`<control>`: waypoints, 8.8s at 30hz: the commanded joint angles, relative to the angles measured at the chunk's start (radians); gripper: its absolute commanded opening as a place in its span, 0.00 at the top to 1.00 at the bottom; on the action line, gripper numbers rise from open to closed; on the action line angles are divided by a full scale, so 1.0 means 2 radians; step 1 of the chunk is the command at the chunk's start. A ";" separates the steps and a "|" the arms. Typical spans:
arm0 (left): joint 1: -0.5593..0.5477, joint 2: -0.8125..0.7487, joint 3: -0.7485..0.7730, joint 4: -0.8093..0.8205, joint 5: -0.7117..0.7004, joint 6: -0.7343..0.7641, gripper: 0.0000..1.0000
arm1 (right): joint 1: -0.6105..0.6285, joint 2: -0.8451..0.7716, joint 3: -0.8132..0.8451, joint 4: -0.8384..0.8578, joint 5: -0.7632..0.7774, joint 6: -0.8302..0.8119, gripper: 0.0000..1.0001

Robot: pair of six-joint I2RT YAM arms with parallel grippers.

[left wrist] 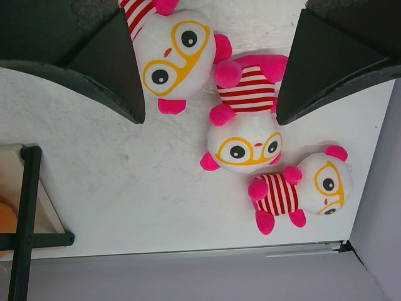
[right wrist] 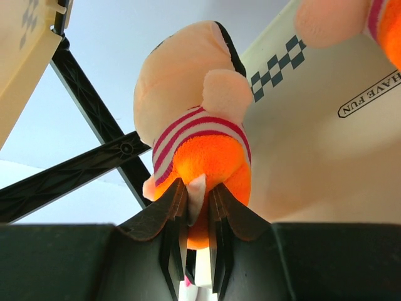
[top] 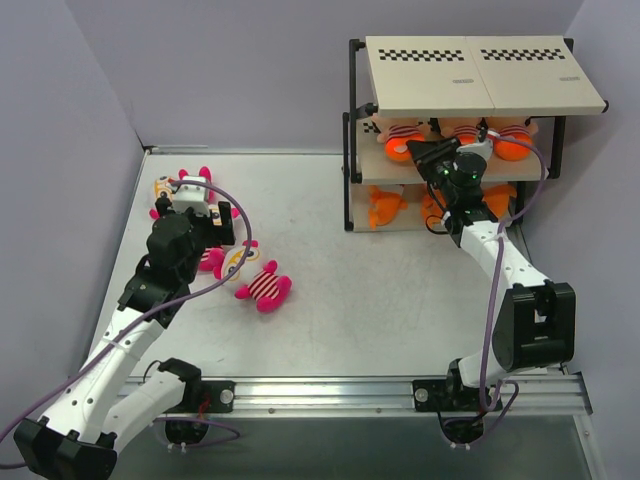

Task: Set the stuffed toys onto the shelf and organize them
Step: Place the stuffed toy onto shelf, then grab a stuffed toy with the left arm, then pass the stuffed toy from the left arm to the right, then place the stuffed toy onto shelf

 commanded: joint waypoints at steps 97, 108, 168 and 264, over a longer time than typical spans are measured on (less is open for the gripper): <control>-0.002 0.007 0.016 -0.071 0.014 -0.086 0.06 | -0.024 -0.442 -0.001 -0.483 0.202 -0.292 0.03; -0.001 -0.017 -0.070 -0.132 0.054 -0.262 0.06 | -0.010 -0.510 -0.098 -0.466 0.099 -0.297 0.04; -0.026 0.202 -0.317 0.442 0.088 -0.469 0.91 | 0.045 -0.462 -0.198 -0.394 -0.064 -0.280 0.10; 0.013 0.011 0.073 -0.002 0.148 -0.138 0.09 | 0.135 -0.124 0.368 -0.562 0.004 -0.450 1.00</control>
